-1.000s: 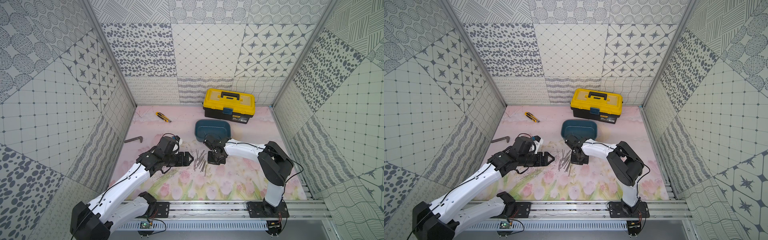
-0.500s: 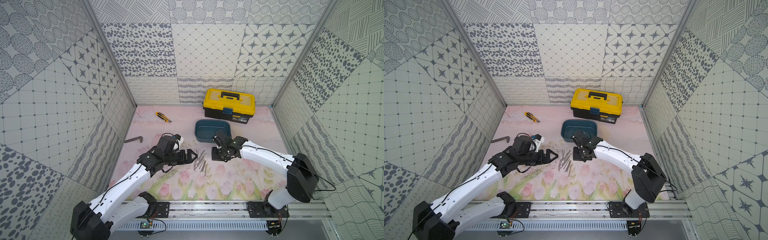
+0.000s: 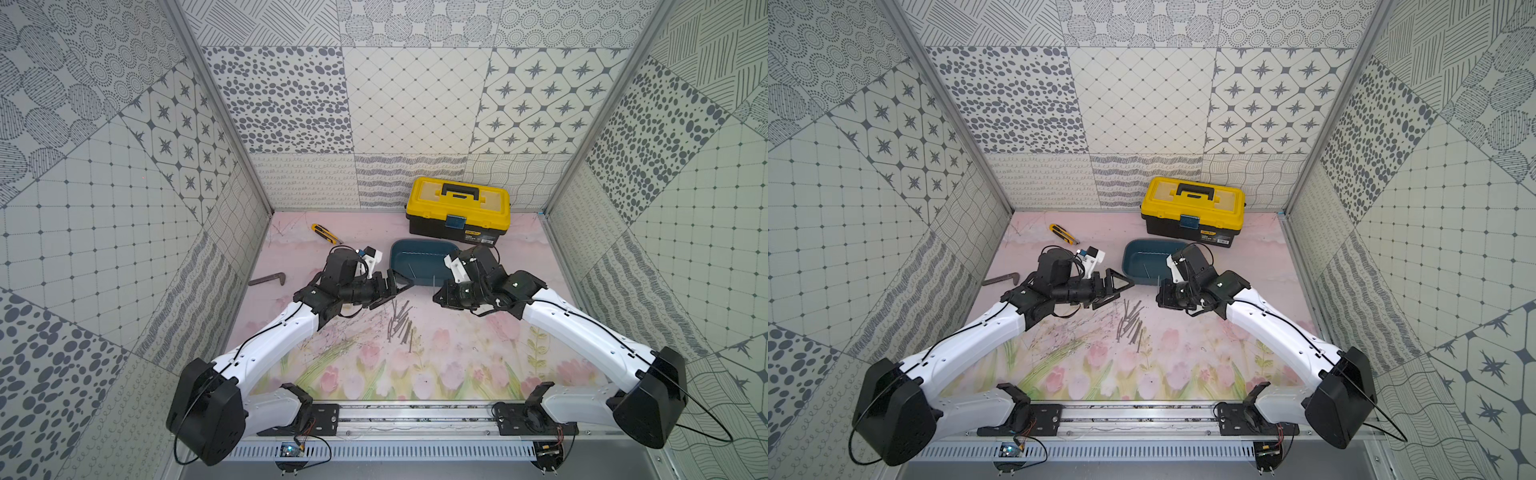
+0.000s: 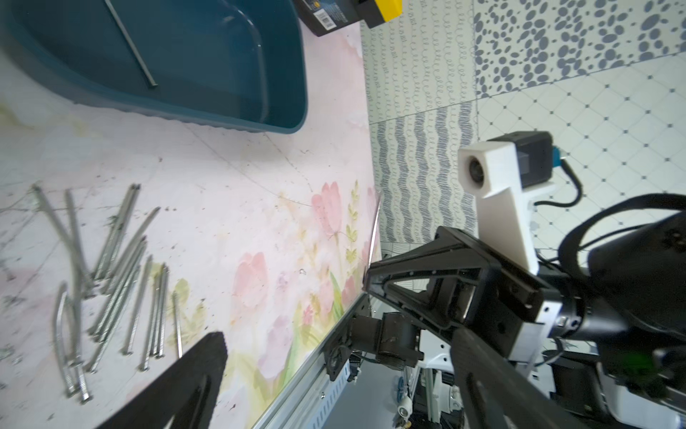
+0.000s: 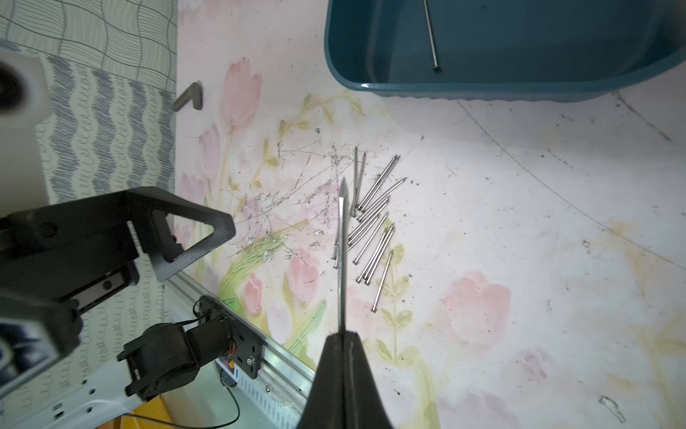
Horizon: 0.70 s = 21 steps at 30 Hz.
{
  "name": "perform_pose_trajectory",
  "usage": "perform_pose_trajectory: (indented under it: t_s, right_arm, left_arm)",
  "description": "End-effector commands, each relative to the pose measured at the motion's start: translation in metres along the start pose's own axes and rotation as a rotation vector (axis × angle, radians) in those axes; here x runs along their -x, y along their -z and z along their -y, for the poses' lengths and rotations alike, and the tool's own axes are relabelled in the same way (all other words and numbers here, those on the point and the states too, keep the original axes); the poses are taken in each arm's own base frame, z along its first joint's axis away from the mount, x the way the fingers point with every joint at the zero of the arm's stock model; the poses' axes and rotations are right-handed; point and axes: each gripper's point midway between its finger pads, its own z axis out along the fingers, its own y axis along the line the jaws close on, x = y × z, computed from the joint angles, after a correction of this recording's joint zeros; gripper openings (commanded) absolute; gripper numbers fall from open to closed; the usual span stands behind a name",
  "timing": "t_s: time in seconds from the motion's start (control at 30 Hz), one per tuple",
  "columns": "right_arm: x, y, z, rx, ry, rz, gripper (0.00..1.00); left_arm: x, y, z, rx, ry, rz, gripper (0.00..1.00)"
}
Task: Put the nails on the desktop into the storage box
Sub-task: Pick up the nail from the center of the board.
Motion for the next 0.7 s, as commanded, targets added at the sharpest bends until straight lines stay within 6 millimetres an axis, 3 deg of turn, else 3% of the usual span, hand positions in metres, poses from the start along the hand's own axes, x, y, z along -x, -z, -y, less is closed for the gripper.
perform_pose_trajectory:
  t_s: [0.0, 0.2, 0.47, 0.67]
  right_arm:
    - [0.007, 0.013, -0.033, 0.161, -0.001, -0.008, 0.0]
    - [0.017, 0.022, -0.052, 0.225, -0.004, -0.005, 0.0]
    - [0.026, 0.02, -0.062, 0.251, 0.005, -0.002, 0.0]
    - [0.03, 0.016, -0.068, 0.269, 0.007, -0.008, 0.0]
  left_arm:
    - [0.011, -0.004, 0.062, -0.268, -0.069, -0.092, 1.0]
    - [0.014, -0.015, 0.071, -0.342, -0.041, -0.163, 0.98]
    - [0.013, -0.019, 0.071, -0.349, -0.021, -0.217, 0.95]
    - [0.011, -0.02, 0.07, -0.345, -0.013, -0.24, 0.84]
